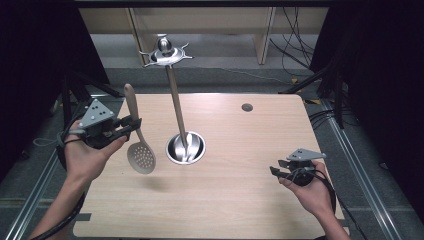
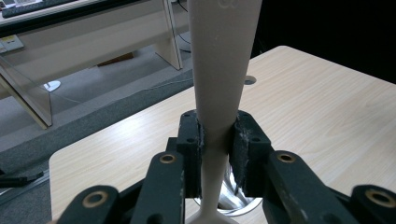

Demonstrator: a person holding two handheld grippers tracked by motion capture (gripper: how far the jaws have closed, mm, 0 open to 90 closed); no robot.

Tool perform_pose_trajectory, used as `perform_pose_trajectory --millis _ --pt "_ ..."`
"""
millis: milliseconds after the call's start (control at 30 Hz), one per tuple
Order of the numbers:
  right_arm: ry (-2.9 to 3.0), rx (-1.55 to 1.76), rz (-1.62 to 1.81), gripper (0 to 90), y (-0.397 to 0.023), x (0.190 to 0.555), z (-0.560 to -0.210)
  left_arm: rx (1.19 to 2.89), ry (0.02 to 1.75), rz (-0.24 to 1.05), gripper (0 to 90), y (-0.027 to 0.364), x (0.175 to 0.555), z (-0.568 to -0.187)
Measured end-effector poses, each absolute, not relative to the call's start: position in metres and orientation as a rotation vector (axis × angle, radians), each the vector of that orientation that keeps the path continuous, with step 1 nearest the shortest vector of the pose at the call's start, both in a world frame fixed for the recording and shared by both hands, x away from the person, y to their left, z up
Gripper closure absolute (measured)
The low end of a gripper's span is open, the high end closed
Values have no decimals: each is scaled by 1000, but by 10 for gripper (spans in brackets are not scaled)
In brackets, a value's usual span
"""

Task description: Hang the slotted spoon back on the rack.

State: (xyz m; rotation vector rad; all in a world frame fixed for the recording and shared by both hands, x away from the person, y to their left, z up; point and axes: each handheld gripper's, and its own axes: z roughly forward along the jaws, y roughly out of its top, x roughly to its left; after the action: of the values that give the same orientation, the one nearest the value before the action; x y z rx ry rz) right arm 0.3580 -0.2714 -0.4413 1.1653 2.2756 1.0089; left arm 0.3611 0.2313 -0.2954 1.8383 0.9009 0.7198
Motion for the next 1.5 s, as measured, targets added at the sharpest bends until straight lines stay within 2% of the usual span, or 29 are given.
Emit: perform_pose_trajectory --millis 1500 --pt "2268 1180 1012 570 -272 357 -440 1889 895 737 742 228 379 -275"
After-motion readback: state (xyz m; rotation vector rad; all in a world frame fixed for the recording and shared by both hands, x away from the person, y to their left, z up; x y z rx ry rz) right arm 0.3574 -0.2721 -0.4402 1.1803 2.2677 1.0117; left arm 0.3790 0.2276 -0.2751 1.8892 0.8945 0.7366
